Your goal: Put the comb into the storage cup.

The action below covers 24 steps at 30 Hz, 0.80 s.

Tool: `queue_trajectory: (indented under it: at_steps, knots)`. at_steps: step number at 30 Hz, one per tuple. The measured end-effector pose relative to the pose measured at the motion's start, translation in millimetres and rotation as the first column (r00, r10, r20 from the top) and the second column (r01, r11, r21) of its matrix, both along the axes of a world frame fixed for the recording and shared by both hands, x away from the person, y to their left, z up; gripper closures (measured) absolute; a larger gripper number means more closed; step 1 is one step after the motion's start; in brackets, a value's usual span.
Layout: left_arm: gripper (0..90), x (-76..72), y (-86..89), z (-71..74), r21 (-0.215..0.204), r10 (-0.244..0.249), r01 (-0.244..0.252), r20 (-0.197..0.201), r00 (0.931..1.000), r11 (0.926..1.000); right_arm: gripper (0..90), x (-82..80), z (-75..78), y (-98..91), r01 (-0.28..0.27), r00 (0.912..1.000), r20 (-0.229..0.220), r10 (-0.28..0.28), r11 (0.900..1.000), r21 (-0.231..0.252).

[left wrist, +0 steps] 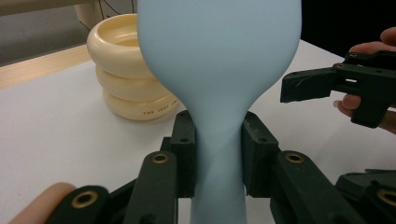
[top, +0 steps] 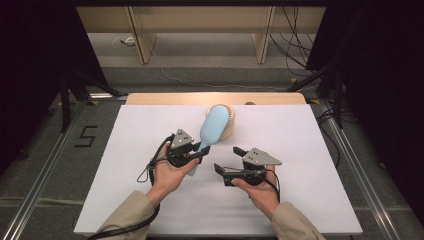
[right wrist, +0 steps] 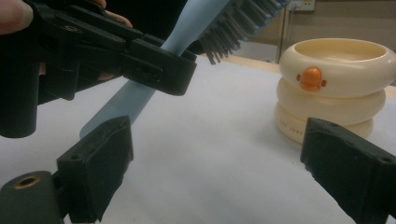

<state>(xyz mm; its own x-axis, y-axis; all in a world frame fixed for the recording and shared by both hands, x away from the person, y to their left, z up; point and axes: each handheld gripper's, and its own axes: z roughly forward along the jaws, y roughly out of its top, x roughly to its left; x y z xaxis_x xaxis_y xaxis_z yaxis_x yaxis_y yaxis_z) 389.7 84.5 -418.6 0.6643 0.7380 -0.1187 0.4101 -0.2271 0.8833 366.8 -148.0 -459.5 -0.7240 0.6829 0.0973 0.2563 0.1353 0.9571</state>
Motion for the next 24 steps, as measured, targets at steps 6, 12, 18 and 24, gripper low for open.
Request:
queue_trajectory:
  at_steps: [6, 12, 18, 24]
  knots:
    - [69.7, -0.9, -2.0, -0.5, -0.004, -0.005, 0.005, 0.0, 1.0, 1.0, 10.5, 1.0, -0.7, 4.6, -0.006, 1.0, -0.005, 0.006, 1.0, 0.0]
    - [69.7, -1.7, -3.4, -1.0, -0.007, -0.011, 0.011, -0.002, 0.9999, 0.9999, 10.7, 1.7, -2.2, 9.8, -0.014, 0.9998, -0.01, 0.014, 0.9999, 0.0]
    - [69.7, -2.6, -4.8, -0.7, -0.01, -0.015, 0.015, 0.001, 0.9999, 0.9998, 10.8, 2.3, -4.1, 16.1, -0.028, 0.9994, -0.021, 0.028, 0.9996, 0.001]
    - [69.7, -3.2, -6.1, -1.6, -0.013, -0.018, 0.018, -0.001, 0.9998, 0.9998, 10.9, 3.3, -4.5, 21.1, -0.036, 0.999, -0.026, 0.036, 0.9994, 0.005]
